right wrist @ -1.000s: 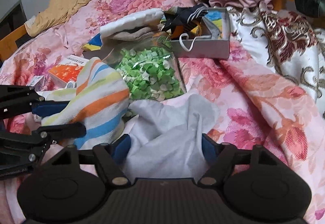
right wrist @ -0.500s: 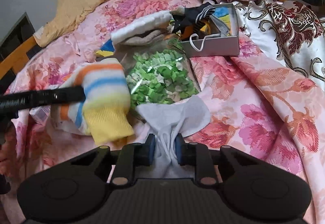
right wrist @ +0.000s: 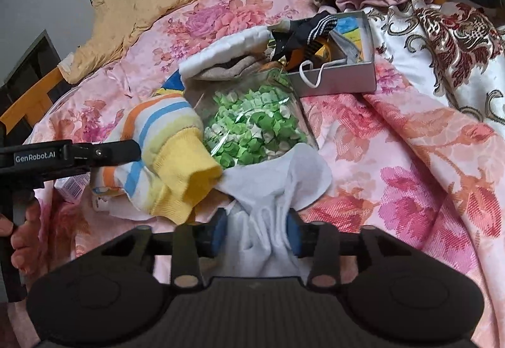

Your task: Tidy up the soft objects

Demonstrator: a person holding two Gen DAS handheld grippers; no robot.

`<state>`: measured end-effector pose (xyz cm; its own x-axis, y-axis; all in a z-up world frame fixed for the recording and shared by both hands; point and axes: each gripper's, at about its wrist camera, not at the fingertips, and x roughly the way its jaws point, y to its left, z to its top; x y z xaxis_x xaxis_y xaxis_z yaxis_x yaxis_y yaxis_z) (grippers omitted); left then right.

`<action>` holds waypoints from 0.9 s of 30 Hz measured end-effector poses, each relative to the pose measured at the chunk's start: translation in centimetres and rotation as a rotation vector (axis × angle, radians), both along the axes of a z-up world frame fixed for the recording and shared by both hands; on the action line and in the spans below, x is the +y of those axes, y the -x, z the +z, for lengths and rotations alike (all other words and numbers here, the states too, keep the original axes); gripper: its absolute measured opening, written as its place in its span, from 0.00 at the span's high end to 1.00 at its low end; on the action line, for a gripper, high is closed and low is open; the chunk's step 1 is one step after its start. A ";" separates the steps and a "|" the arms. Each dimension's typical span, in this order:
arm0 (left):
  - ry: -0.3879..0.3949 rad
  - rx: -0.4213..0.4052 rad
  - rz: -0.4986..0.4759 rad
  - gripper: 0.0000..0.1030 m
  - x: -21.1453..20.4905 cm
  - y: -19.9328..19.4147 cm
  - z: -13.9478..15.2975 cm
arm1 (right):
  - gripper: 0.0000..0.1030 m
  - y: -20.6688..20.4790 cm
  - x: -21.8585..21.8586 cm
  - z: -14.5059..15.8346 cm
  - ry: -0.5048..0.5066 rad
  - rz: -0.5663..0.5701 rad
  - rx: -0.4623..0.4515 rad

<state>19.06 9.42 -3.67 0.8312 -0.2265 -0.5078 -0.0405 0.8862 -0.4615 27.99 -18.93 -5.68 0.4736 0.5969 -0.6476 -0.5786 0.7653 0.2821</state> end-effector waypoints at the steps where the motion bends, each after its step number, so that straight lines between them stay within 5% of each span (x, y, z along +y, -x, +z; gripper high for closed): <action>1: -0.003 0.004 -0.007 0.72 -0.1 0.0 -0.1 | 0.50 0.0 0.1 -0.1 0.002 0.003 0.003; 7: -0.063 0.009 -0.078 0.64 -1.4 -0.2 -0.3 | 0.46 0.3 0.6 -0.4 0.045 0.020 0.007; 13: -0.313 -0.049 -0.202 0.58 -5.1 0.7 0.1 | 0.47 0.4 0.8 -0.5 0.056 0.028 0.019; 17: -0.385 -0.046 -0.244 0.60 -6.2 1.0 -0.2 | 0.58 0.6 0.9 -0.5 0.066 0.031 0.014; 21: -0.375 -0.031 -0.247 0.81 -6.1 1.0 -0.3 | 0.76 1.0 1.2 -0.2 0.076 0.044 0.000; 25: -0.320 -0.036 -0.227 0.86 -5.7 1.3 0.1 | 0.81 1.7 1.5 0.2 0.088 0.038 -0.040; 27: -0.228 -0.020 -0.192 0.87 -4.8 1.3 0.2 | 0.84 1.9 1.4 0.4 0.078 0.026 -0.055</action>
